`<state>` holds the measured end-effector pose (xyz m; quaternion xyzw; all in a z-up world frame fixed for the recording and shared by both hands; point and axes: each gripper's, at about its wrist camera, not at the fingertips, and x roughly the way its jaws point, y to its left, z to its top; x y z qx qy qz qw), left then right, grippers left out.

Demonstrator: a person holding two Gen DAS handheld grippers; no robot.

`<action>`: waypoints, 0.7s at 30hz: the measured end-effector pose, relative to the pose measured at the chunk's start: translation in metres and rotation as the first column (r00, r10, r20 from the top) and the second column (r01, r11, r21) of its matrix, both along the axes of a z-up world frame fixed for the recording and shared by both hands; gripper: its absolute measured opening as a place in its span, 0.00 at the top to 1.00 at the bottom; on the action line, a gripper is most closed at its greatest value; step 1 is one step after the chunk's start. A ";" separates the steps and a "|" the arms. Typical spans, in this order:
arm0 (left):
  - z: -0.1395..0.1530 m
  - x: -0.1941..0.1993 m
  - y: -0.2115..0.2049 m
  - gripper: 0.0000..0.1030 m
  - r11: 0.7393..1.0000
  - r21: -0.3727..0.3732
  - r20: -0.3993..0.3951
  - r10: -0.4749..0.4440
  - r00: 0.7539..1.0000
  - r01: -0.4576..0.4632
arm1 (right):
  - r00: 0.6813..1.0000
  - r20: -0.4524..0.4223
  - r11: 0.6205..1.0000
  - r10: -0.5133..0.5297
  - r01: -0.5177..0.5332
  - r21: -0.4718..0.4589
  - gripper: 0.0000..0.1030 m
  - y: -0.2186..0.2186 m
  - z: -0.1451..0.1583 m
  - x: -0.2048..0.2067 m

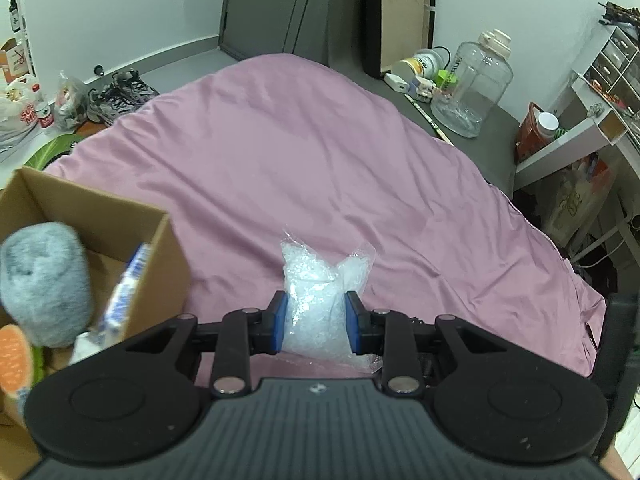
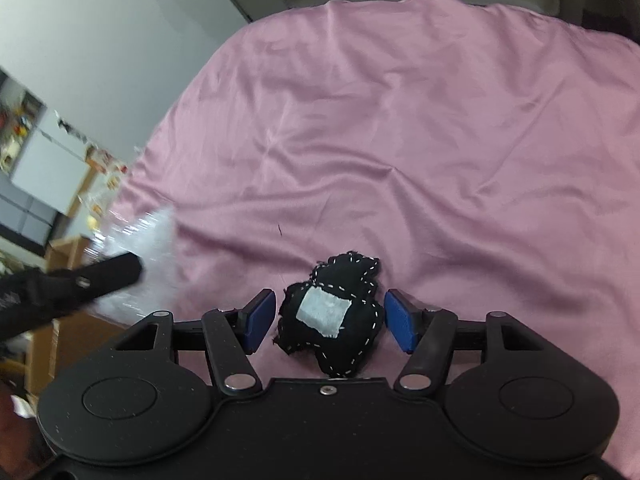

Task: Organize soft objects
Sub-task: 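Grasp the clear bag of white filling with the left tool while the right tool grasps the black stitched plush, then carry the filling bag with the left tool while the right tool carries the black plush to the box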

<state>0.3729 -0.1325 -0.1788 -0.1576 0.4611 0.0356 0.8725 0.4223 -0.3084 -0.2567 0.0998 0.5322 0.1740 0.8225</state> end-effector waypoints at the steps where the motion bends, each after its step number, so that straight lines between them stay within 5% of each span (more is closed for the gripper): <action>1: 0.003 -0.003 0.003 0.72 1.000 0.001 0.002 0.000 1.000 0.000 | 1.000 0.002 1.000 0.005 -0.005 -0.024 0.58 0.002 0.001 -0.001; 21: 0.062 -0.077 0.050 0.72 1.000 0.010 0.084 0.016 0.996 -0.017 | 0.991 0.115 0.998 -0.060 0.064 -0.029 0.63 -0.001 0.075 -0.059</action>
